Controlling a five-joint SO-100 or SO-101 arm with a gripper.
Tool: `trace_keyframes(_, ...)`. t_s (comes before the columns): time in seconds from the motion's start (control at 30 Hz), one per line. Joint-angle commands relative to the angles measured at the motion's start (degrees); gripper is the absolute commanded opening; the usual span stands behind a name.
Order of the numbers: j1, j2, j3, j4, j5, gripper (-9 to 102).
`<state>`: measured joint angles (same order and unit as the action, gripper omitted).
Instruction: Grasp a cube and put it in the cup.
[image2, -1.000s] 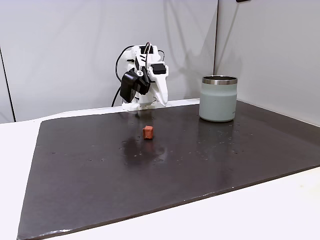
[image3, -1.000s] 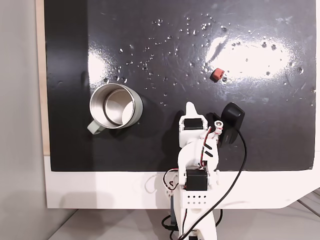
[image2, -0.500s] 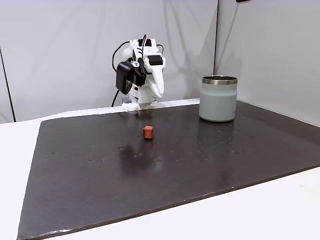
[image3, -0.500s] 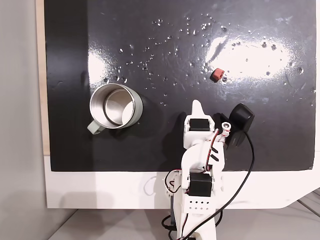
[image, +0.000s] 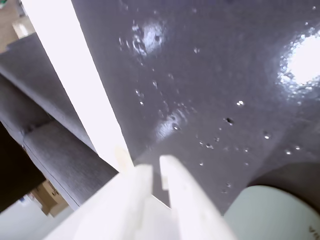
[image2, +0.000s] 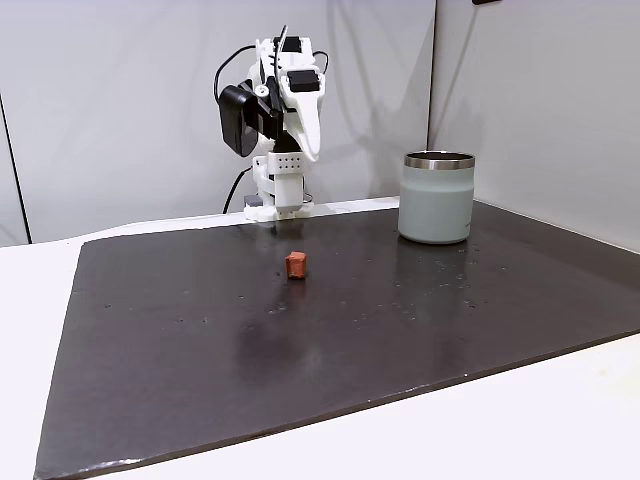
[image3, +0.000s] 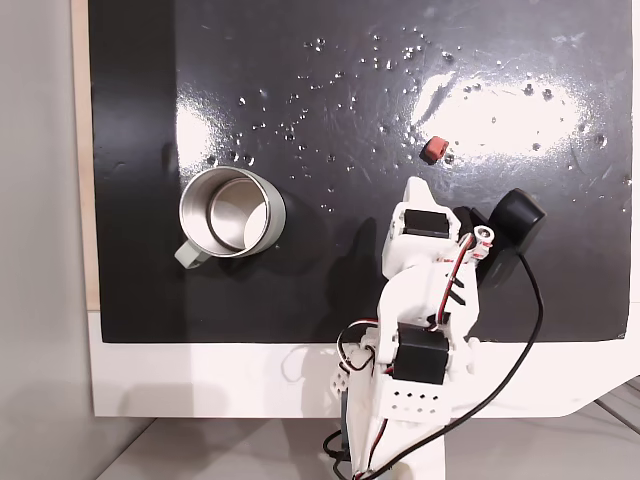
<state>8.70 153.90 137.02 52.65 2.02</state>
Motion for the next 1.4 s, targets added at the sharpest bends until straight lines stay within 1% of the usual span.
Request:
trace_keyframes(0.0,1.14,-6.77,-10.55,1.85,2.99,0)
trace_keyframes(0.23,2.20,-21.27,-24.96,8.35,10.63,0)
trace_keyframes(0.6,1.85,-33.22,-35.68,16.00,18.02,0)
trace_keyframes(0.93,2.02,-44.47,-45.09,22.94,20.48,0)
trace_keyframes(1.37,3.08,-54.40,-51.50,26.37,21.53,0)
